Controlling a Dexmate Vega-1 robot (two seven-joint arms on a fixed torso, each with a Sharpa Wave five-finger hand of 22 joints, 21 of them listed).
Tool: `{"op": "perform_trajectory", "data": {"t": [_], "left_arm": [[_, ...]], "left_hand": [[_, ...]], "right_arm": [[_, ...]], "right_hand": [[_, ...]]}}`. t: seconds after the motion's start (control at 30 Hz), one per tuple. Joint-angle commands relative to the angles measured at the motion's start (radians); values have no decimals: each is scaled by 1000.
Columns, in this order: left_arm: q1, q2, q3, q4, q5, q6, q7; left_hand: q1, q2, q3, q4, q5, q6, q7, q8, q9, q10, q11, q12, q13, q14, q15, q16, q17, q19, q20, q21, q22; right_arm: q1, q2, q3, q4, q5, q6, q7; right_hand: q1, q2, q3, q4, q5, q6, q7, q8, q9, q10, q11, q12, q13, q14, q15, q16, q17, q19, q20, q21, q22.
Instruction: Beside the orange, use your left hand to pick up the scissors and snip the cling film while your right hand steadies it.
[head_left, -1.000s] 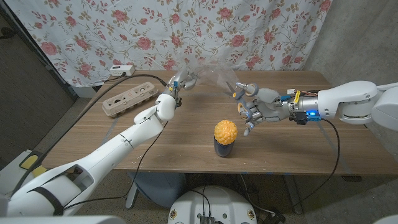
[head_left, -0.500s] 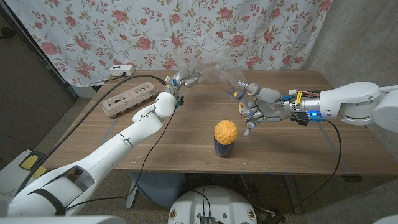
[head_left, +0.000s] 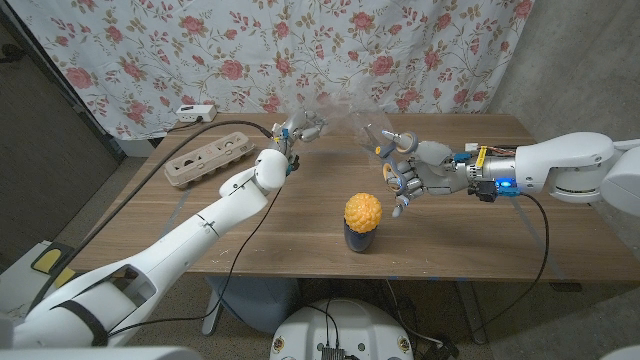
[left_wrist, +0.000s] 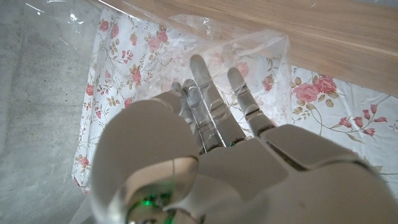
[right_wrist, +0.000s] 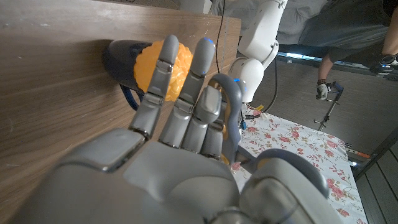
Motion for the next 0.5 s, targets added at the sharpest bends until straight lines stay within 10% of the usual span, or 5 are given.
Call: {"op": "perform_trajectory", "data": {"t": [0.03, 0.5], "left_arm": [[-89, -63, 147, 10, 230, 193, 39], [-215, -163, 351, 135, 482, 330, -33]], "left_hand": [[-3, 1, 2, -7, 5, 8, 2, 4, 19, -6, 5, 19, 36, -10, 6, 29, 33, -6, 6, 24, 7], [-23, -4, -1, -8, 16, 30, -20, 33, 100, 12, -4, 87, 178, -58, 8, 139, 152, -20, -6, 107, 1]], "right_arm": [[-33, 23, 30, -4, -36, 14, 23], [-105, 74, 105, -11, -116, 37, 50]], "right_hand": [[12, 3, -165, 159, 0, 45, 39, 169, 22, 6, 4, -2, 0, -2, -7, 5, 1, 7, 0, -5, 2], [16, 4, -165, 159, 0, 46, 40, 171, 25, 3, 2, -5, -3, -2, -10, 7, 2, 8, -1, -6, 2]]}}
